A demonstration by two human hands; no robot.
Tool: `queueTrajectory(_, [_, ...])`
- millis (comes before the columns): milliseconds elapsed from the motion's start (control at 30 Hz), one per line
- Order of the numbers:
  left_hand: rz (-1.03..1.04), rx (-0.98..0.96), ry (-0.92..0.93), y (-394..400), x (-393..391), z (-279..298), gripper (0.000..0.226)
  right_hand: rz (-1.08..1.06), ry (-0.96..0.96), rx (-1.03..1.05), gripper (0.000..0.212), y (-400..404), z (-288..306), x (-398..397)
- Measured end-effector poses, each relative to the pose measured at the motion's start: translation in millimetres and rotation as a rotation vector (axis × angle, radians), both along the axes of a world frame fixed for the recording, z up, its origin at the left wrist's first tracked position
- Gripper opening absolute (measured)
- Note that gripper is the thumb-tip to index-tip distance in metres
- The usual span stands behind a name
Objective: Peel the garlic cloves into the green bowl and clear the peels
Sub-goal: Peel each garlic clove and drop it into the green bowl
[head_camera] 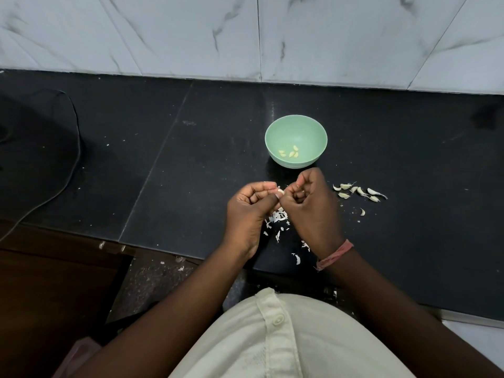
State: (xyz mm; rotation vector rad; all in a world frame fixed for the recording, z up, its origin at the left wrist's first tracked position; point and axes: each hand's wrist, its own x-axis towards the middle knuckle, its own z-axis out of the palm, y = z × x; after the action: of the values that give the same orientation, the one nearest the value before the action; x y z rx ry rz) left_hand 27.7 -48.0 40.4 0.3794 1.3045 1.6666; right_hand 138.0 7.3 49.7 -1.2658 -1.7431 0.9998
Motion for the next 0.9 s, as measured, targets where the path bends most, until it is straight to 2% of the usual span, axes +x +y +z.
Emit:
queueTrajectory(133, [-0.01, 0.001, -0.026, 1.0, -1.2, 2.3, 0.018, 0.026, 0.05, -0.055, 0.028, 0.8, 4.1, -0.2])
queueTrajectory(400, [-0.115, 0.0, -0.272, -0.4, -6.1, 8.9, 0.016, 0.07, 0.336, -0.332, 0.018, 7.2, 4.6, 2.5])
queueTrajectory(567, [-0.144, -0.01, -0.324, -0.5, -6.3, 11.1, 0.016, 0.067, 0.275, -0.295, 0.016, 8.6, 5.4, 7.8])
queueTrajectory(733, [-0.058, 0.005, -0.26, 0.2, -4.8, 9.5, 0.02, -0.013, 0.151, -0.205, 0.03, 8.2, 0.9, 13.3])
queueTrajectory(900, [-0.01, 0.022, -0.163, 0.9, -3.0, 6.6, 0.026, -0.03, 0.09, -0.14, 0.015, 5.6, 2.2, 7.7])
